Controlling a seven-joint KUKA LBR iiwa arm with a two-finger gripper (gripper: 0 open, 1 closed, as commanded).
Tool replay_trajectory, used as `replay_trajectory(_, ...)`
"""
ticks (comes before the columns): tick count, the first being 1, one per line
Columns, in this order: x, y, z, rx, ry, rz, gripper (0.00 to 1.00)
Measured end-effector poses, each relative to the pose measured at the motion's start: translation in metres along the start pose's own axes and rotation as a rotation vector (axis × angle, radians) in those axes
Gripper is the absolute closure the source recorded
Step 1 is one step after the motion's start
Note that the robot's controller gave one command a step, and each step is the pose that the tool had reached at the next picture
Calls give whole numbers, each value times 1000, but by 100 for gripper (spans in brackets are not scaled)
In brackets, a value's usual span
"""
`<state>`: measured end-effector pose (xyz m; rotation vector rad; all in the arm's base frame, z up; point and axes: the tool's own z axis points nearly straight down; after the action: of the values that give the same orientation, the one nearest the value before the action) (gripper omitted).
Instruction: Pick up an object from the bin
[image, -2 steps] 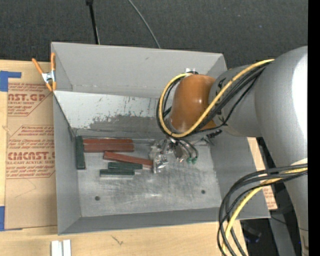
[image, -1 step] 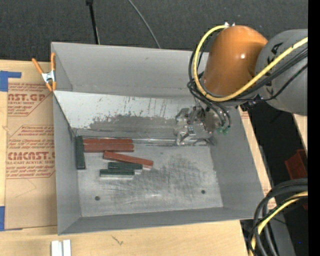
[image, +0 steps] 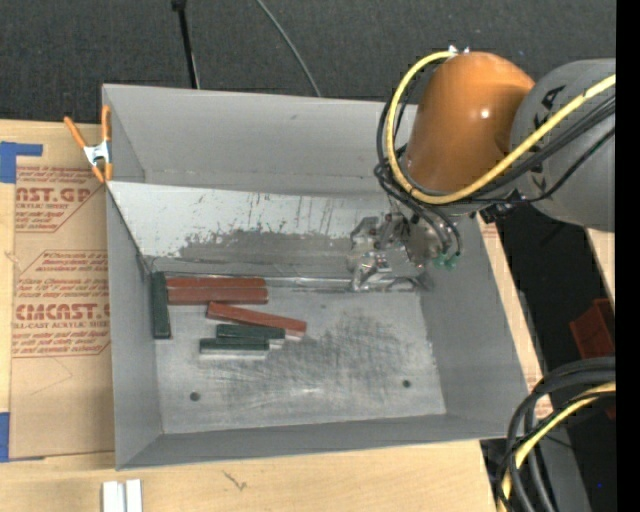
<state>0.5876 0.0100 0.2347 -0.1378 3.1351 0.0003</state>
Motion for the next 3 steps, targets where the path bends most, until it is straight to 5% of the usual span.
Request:
replay_trajectory(1, 13, 18, 80, 0, 2, -10, 0)
replay_trajectory(2, 13, 18, 80, 0, 2, -11, 0)
replay_trajectory(3, 19, 92, 158, 0, -10, -206, 100)
